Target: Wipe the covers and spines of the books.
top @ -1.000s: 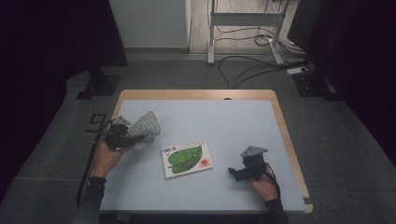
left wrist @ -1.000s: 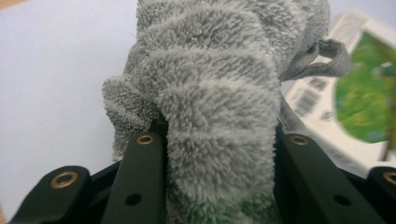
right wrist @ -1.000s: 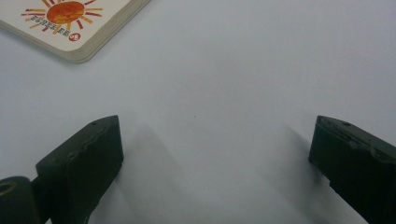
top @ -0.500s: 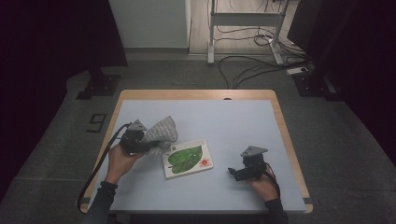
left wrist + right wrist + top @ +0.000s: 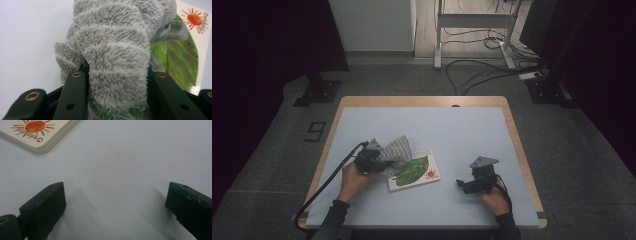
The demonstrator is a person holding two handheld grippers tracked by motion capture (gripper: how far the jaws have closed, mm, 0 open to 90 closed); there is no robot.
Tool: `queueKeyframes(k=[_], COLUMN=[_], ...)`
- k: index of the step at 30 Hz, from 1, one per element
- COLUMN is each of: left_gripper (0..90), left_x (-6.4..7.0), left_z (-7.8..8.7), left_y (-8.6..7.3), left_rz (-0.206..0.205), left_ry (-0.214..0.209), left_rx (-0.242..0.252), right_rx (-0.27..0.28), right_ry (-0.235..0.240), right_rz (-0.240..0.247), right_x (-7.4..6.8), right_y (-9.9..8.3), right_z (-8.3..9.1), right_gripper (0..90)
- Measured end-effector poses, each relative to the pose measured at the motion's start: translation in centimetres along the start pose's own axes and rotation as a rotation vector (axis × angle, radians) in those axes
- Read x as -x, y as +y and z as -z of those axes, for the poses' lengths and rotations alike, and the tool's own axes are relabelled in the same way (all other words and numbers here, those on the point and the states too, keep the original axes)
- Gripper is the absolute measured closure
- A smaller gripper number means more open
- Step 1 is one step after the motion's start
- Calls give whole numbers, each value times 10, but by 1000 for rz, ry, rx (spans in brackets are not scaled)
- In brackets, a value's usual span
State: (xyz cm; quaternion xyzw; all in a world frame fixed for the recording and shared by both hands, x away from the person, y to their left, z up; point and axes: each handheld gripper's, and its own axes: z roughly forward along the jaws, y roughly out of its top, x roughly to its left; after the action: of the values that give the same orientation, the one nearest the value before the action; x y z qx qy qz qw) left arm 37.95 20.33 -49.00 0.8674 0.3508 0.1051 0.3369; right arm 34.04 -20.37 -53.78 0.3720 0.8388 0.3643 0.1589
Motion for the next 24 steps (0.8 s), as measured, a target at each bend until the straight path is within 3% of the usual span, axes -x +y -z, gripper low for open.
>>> queueKeyframes(k=[9,13,15,19,24], left_gripper=[632,632,631,631,630], left_x=[5,18,24,27,31], left_z=[-5,-13,-19,-28,-33], left_y=[4,19,26,33,40], left_rz=[-12,-91,-102,-82,-97], left_ry=[3,44,50,24,21], left_rx=[-8,-63,-76,-63,-73], right_rx=[-1,-1,0,0,0], right_ry=[0,0,0,1,0], right_rz=[0,-1,-1,-1,0], right_x=[0,0,0,0,0], right_y=[0,0,0,0,0], right_z=[0,0,0,0,0], right_gripper=[21,21,21,21,21])
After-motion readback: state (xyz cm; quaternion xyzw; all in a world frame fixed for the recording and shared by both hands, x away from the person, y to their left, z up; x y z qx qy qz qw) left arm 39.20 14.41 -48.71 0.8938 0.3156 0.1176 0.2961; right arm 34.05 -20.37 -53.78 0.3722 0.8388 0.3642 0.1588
